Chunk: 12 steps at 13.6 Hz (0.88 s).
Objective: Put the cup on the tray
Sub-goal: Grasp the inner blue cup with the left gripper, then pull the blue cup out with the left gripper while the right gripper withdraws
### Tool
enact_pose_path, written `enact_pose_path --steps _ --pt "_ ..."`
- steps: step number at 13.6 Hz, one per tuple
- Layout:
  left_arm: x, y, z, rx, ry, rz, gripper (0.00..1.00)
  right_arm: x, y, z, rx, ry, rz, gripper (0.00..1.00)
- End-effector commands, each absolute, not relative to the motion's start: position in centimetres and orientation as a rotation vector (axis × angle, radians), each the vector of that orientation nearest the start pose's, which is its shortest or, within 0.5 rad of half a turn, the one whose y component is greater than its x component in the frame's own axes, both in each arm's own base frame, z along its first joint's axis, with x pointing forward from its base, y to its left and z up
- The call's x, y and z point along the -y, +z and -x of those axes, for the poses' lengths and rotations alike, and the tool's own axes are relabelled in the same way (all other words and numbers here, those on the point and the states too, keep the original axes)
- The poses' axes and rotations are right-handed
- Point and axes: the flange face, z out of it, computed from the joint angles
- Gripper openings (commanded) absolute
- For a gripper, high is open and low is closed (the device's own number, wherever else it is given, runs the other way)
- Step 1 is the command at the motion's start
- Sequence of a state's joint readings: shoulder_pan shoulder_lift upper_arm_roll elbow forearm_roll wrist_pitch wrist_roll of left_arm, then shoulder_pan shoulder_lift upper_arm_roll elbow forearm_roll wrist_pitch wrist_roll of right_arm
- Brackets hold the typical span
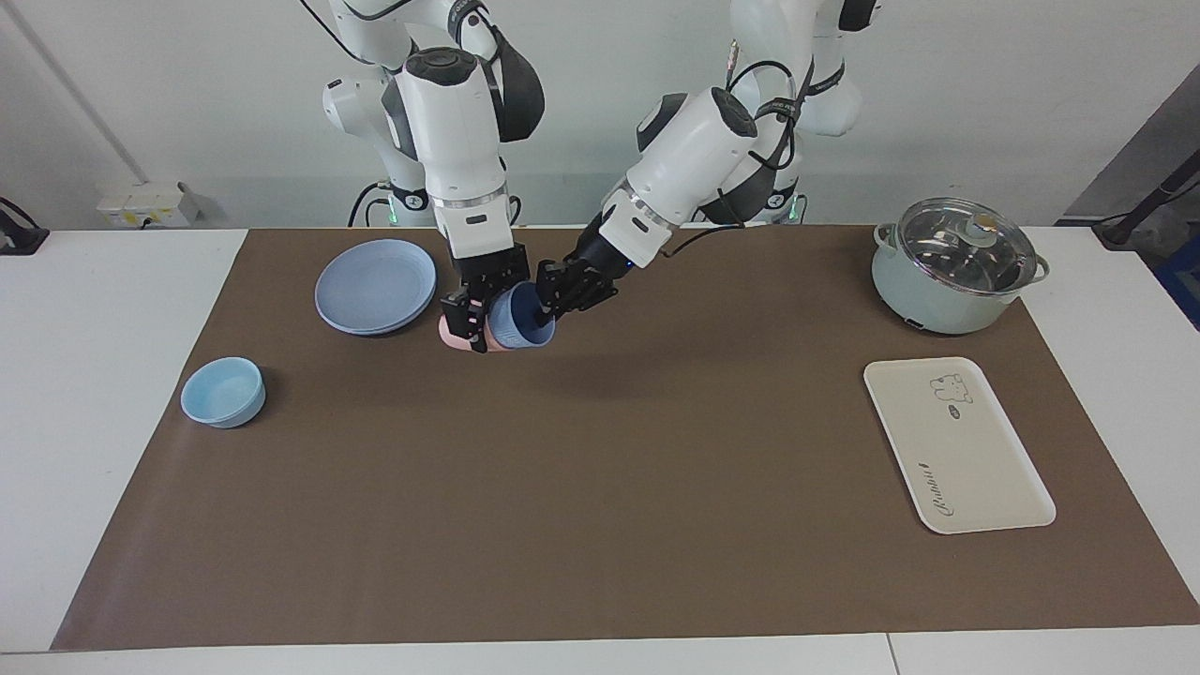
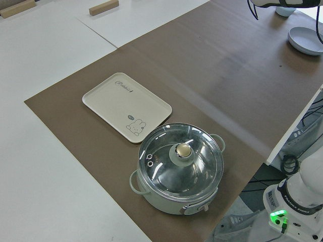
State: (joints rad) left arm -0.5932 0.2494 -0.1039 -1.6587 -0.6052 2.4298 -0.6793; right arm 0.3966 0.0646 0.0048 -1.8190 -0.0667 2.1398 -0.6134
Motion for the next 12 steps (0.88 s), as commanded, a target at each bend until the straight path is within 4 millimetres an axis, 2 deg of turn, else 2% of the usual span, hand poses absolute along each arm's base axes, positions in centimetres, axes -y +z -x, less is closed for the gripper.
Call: enact_pose_path --steps 1,3,6,7,8,10,11,12 --pt "42.1 54.8 -53.3 -0.418 0.058 -2.342 0.00 -23.3 52.4 -56.3 1.581 -0.423 2.807 0.00" --pt "39.9 56.3 -55.5 -0.464 0.039 -2.310 0.00 -23.2 52.4 -56.3 1.579 -0.423 2.808 0.00" --pt "35.1 60.5 -58.1 -0.487 0.043 -2.301 0.00 -22.6 52.4 -56.6 1.543 -0.422 2.812 0.00" --pt "32.6 61.2 -59.2 -0.520 0.055 -2.299 0.00 -22.3 52.4 -56.7 1.534 -0.425 2.815 0.00" --pt "29.8 62.4 -59.8 -0.546 0.066 -2.305 0.00 -21.4 52.5 -57.0 1.488 -0.427 2.833 0.00" --pt "23.8 63.7 -61.3 -0.574 0.189 -2.409 0.00 -17.3 52.9 -58.7 1.262 -0.488 2.823 0.00" --pt "20.9 64.2 -61.8 -0.569 0.291 -2.489 0.00 -16.2 52.8 -59.4 1.211 -0.560 2.786 0.00" --pt "18.2 63.8 -62.5 -0.555 0.372 -2.574 0.00 -14.3 52.7 -60.1 1.169 -0.622 2.768 0.00"
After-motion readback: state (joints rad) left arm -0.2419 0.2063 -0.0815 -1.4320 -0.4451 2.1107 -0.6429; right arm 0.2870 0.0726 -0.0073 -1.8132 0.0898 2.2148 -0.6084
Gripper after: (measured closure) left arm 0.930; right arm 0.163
